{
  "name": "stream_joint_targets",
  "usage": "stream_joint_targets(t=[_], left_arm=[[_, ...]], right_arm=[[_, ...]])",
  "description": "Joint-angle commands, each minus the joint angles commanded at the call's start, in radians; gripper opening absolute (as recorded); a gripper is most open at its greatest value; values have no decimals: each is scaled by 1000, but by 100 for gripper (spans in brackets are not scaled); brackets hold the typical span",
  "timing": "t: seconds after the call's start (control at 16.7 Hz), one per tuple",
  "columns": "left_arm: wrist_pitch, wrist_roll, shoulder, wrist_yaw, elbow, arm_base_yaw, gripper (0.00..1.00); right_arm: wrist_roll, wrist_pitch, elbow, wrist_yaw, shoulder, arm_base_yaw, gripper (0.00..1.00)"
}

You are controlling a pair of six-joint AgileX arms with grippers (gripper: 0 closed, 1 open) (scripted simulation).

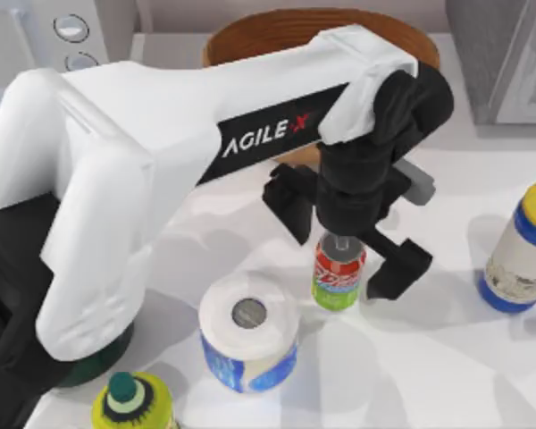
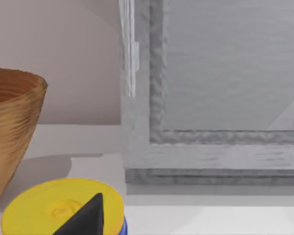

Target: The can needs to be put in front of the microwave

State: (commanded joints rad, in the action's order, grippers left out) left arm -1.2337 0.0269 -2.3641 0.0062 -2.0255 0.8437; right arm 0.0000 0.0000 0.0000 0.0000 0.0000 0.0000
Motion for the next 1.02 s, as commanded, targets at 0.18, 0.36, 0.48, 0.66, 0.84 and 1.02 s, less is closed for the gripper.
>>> stream_joint_targets(t=[0.18, 0.36, 0.48, 0.66, 0.84, 1.02], left_arm=[[5, 0, 0, 0, 5, 0, 100], [5, 0, 0, 0, 5, 0, 85], [5, 0, 0, 0, 5, 0, 70], [5, 0, 0, 0, 5, 0, 47], [5, 0, 0, 0, 5, 0, 25], [5, 0, 0, 0, 5, 0, 2]], right_arm=[[0, 0, 0, 0, 0, 0, 100], [0, 0, 0, 0, 0, 0, 100], [0, 0, 0, 0, 0, 0, 100], [0, 0, 0, 0, 0, 0, 100], [0, 0, 0, 0, 0, 0, 100], [0, 0, 0, 0, 0, 0, 100]])
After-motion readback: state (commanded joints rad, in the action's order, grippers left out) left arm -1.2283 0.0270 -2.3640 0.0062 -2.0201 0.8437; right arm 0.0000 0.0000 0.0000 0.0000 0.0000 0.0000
